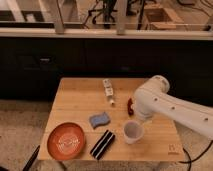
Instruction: Pick up the ceramic cup
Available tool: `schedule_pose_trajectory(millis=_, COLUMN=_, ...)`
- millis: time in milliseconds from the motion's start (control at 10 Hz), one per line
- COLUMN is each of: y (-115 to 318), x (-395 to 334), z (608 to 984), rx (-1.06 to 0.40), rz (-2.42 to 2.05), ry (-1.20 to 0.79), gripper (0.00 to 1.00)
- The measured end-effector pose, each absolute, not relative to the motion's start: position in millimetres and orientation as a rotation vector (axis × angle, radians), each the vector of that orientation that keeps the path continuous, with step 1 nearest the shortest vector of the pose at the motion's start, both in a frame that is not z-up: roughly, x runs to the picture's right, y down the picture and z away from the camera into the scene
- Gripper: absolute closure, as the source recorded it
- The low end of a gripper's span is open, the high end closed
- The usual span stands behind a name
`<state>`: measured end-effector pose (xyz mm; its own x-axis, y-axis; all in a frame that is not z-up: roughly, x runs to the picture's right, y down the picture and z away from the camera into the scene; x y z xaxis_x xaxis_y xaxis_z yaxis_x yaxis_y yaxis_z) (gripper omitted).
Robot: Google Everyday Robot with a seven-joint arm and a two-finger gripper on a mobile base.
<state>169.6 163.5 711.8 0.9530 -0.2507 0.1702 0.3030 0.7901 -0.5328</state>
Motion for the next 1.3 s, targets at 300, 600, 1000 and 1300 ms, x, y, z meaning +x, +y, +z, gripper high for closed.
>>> schedule_pose_trajectory(millis=300, y=167.8, x=164.7, z=715.2, rx=-0.591, rz=-0.332, ry=-0.117, gripper=0.20)
schedule_pose_trajectory(millis=600, y=171.4, x=156.1, z=720.5, rx=-0.597, rz=-0.352, ry=-0.139, gripper=0.20)
schedule_pose_trajectory(millis=1000, y=176.6, x=146.9, z=729.5, rx=-0.607, rz=-0.376, ry=-0.165, gripper=0.20)
schedule_pose_trajectory(millis=1300, y=181.9, x=143.3, z=738.3, rx=-0.614, rz=-0.381, ry=-0.175, gripper=0.20)
